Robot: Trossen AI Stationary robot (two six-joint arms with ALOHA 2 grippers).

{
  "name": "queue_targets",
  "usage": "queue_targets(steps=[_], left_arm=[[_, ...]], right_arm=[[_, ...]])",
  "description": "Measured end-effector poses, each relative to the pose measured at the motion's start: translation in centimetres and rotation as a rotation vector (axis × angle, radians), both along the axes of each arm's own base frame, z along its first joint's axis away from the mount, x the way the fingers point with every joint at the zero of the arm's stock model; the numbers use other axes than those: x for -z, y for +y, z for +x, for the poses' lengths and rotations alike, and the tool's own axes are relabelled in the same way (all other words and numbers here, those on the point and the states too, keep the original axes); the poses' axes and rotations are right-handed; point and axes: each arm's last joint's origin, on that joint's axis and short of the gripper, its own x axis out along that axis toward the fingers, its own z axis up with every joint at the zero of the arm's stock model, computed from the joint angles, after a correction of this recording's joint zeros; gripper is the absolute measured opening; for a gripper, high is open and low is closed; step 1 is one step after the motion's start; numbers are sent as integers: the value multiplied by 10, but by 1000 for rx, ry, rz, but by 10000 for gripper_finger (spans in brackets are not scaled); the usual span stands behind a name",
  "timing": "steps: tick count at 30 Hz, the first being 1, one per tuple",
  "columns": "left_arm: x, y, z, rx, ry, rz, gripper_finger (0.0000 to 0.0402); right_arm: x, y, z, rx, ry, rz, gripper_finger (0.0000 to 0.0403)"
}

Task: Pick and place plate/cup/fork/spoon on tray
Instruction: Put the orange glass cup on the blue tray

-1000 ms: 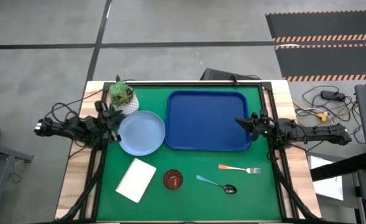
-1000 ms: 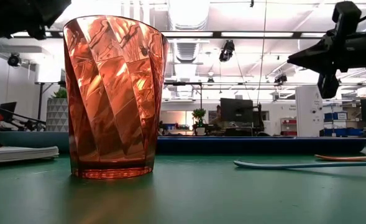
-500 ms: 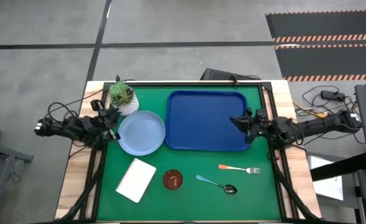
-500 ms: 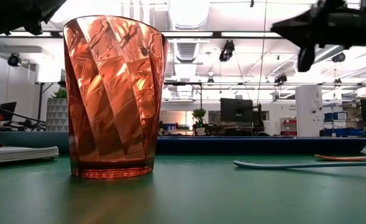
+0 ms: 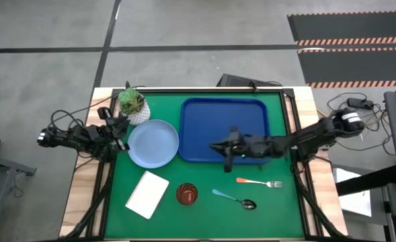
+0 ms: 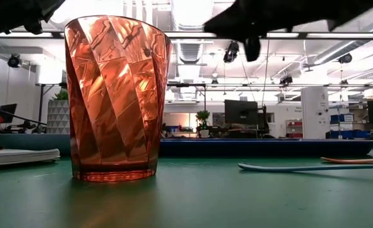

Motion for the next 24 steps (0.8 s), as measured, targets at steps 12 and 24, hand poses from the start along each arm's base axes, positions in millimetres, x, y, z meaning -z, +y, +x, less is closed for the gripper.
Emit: queue_targets(steps=[12,24], left_arm=[[0,0,0,-1,0,0,40],[0,0,0,-3,1,-2,40]], right_arm=[[-32,26,72,-104,192,-12,9],[-39,59,105,-216,315,-83,9]])
